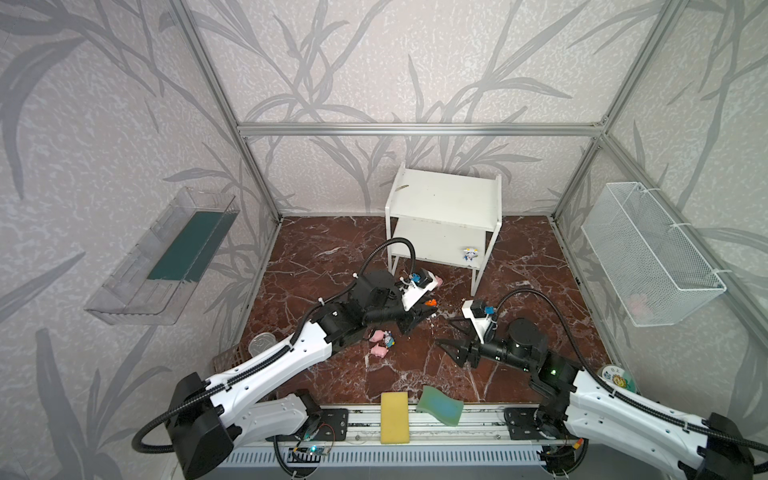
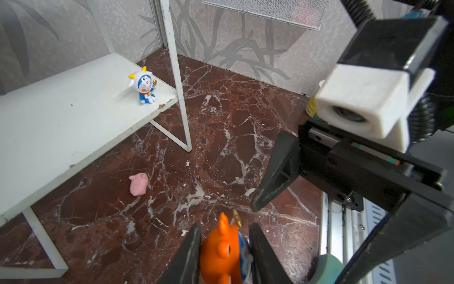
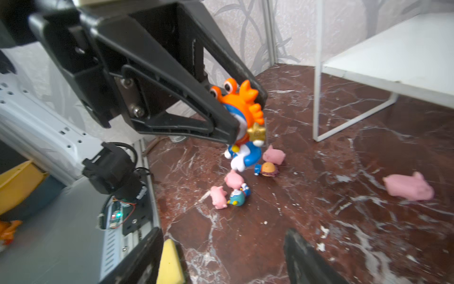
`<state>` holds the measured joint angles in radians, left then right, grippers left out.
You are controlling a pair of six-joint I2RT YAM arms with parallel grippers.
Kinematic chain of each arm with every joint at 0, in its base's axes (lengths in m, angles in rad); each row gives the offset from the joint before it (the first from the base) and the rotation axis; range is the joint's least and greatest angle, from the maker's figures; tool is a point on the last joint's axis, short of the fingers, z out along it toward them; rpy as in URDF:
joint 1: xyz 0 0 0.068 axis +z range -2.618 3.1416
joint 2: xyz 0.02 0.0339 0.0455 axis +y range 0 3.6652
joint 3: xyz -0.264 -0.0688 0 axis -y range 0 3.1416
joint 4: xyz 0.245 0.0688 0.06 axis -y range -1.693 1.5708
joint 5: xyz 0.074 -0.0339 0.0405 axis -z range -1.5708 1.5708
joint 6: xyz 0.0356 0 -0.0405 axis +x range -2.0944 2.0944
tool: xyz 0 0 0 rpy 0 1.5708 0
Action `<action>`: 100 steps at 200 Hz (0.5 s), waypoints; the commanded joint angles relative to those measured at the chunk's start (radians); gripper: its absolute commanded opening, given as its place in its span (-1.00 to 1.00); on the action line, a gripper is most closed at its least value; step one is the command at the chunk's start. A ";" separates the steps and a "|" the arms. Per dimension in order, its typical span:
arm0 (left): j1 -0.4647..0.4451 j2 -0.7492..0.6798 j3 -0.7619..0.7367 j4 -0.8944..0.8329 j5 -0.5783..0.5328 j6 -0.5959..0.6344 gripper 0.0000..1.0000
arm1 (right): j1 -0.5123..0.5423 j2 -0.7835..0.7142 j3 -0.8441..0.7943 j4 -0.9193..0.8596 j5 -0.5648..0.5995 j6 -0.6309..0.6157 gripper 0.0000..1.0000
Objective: Place and organize the plastic toys onto the shelf
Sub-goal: 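Carry the figurine toward the shelf with the left gripper while the right gripper withdraws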
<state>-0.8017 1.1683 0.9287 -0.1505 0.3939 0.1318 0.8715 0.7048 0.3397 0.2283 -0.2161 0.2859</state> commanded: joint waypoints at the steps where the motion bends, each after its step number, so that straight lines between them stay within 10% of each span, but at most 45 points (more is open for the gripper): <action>1: 0.007 0.068 0.086 0.006 -0.026 0.157 -0.34 | -0.001 -0.084 0.025 -0.240 0.169 -0.035 0.69; 100: 0.060 0.464 0.471 -0.066 0.032 0.368 -0.35 | -0.006 -0.307 0.065 -0.559 0.364 -0.043 0.99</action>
<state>-0.7593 1.5753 1.3235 -0.2195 0.3935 0.4316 0.8684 0.4145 0.3790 -0.2687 0.1005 0.2489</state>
